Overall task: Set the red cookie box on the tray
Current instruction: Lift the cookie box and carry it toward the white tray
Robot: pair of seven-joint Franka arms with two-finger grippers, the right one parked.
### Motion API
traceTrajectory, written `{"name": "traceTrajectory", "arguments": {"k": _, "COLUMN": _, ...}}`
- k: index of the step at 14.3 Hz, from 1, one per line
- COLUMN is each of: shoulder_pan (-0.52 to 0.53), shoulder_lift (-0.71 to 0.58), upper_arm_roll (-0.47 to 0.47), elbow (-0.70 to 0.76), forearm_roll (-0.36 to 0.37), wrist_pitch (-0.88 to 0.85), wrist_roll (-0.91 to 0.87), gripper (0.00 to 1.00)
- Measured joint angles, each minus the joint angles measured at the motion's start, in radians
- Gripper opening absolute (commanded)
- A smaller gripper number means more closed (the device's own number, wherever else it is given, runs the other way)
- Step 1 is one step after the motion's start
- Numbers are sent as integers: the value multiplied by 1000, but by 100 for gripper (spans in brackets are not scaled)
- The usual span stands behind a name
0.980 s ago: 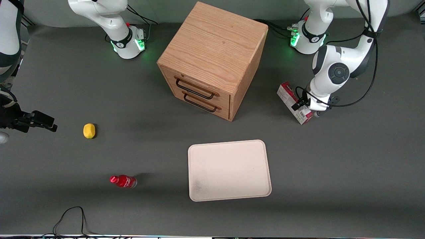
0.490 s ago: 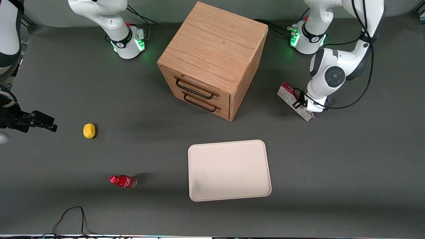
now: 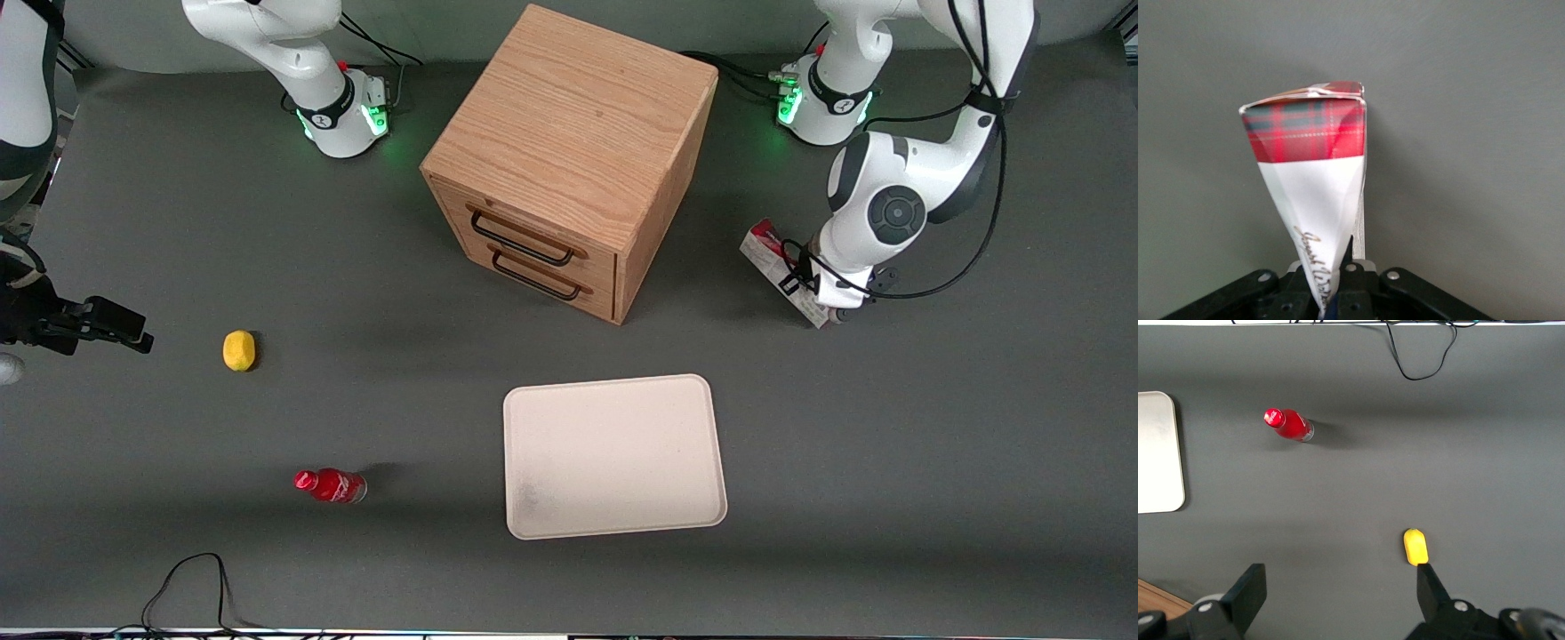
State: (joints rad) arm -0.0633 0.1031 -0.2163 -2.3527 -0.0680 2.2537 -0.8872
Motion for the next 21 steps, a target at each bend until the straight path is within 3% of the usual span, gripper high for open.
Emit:
{"name": "traceTrajectory", "arguments": {"k": 5, "shoulder_pan": 0, "shoulder_lift": 4, "upper_arm_roll": -1, "elbow": 304, "forearm_roll": 5, "wrist_pitch": -249, "wrist_roll": 105, "gripper": 0}}
{"name": "traceTrajectory", "arguments": {"k": 8, "shoulder_pan": 0, "shoulder_lift": 53, "upper_arm_roll": 0, "elbow": 480, "forearm_roll": 61, "wrist_pitch": -322, "wrist_roll": 209, "gripper": 0}}
{"name": "traceTrajectory", "arguments": {"k": 13, "shoulder_pan": 0, "shoulder_lift": 270, "upper_arm_roll": -23, "elbow": 820, "forearm_roll": 113, "wrist_pitch": -395, "wrist_roll": 425, "gripper": 0}}
{"name": "traceTrajectory", "arguments": {"k": 21, "shoulder_pan": -76, "shoulder_lift": 637, "upper_arm_roll": -83, "elbow": 1249, "forearm_roll": 140, "wrist_pitch": -505, "wrist_roll": 448, "gripper": 0}}
